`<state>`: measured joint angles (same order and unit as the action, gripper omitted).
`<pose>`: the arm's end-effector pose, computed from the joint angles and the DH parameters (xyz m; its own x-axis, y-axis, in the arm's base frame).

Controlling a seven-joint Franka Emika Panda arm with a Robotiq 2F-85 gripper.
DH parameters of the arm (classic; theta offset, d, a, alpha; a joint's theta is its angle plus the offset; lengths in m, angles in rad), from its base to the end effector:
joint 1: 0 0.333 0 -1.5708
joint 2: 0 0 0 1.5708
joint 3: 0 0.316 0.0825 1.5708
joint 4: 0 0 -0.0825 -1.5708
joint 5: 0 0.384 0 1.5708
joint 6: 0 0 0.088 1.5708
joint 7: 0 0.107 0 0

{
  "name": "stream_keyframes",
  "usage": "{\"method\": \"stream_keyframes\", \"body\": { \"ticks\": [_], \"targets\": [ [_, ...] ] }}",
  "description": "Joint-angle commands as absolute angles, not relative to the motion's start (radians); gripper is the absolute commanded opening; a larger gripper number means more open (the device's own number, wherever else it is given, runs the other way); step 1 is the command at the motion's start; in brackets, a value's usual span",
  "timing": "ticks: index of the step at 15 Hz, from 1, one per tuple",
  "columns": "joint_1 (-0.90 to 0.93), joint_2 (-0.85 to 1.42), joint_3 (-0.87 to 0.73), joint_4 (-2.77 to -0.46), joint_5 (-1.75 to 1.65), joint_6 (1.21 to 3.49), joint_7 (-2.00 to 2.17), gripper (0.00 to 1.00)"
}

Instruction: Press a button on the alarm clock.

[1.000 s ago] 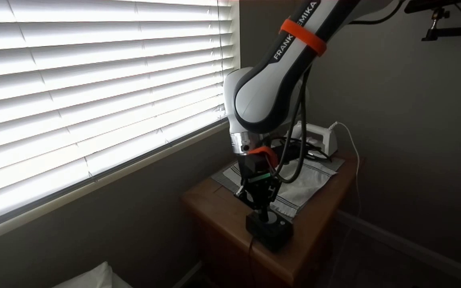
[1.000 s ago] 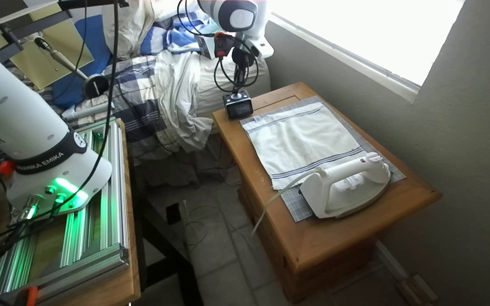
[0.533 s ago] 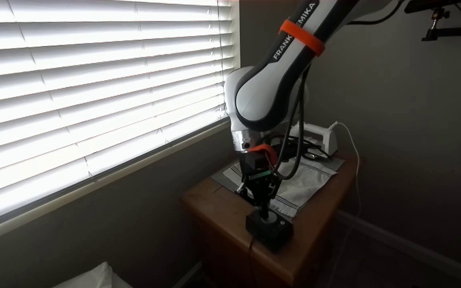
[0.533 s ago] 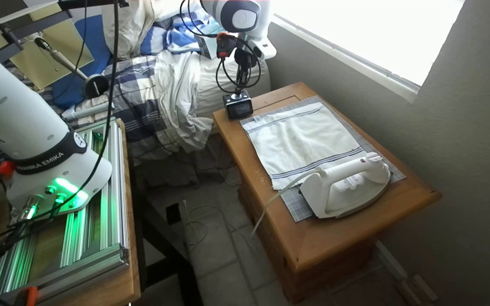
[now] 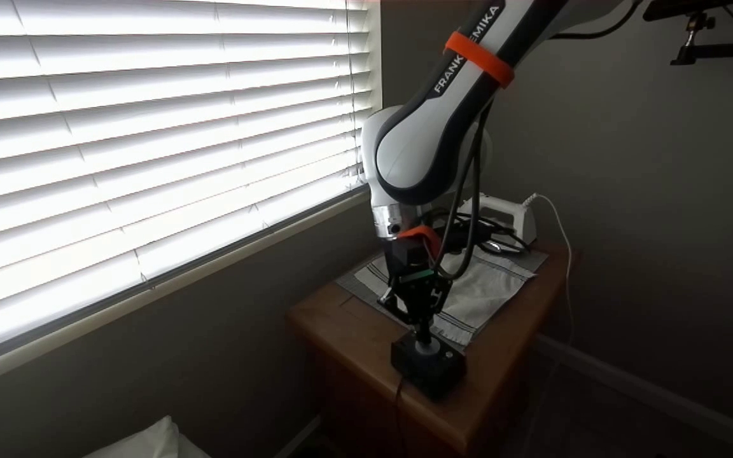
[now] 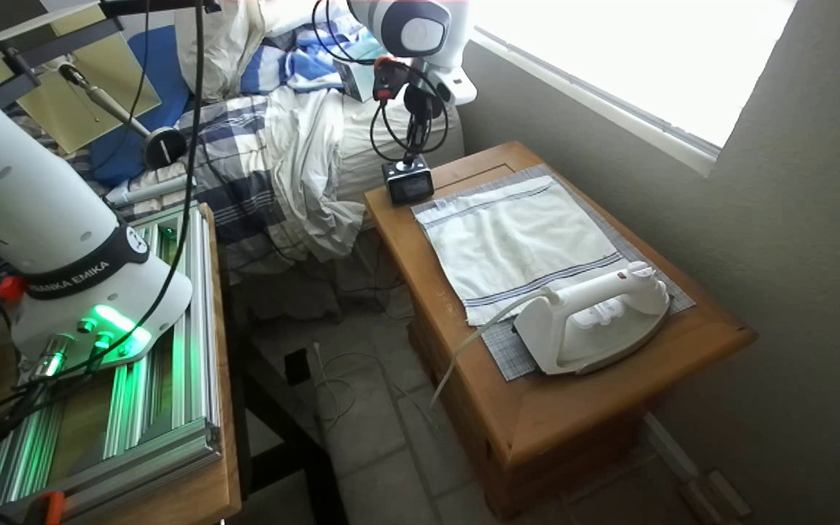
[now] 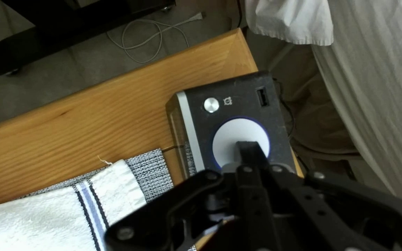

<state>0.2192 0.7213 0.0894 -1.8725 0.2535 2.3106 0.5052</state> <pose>0.5671 0.1862 0.1058 0.8603 -0.3687 -0.3519 -0.4008 -0.9160 -0.0201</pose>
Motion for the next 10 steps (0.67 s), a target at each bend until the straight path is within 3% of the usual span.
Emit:
{"method": "stream_keyframes", "body": {
  "ticks": [1, 10],
  "targets": [
    [0.215, 0.735, 0.084, -1.860, 0.276, 2.270, 0.513, 0.00],
    [0.206, 0.740, 0.092, -1.847, 0.285, 2.185, 0.504, 0.00]
  ]
}}
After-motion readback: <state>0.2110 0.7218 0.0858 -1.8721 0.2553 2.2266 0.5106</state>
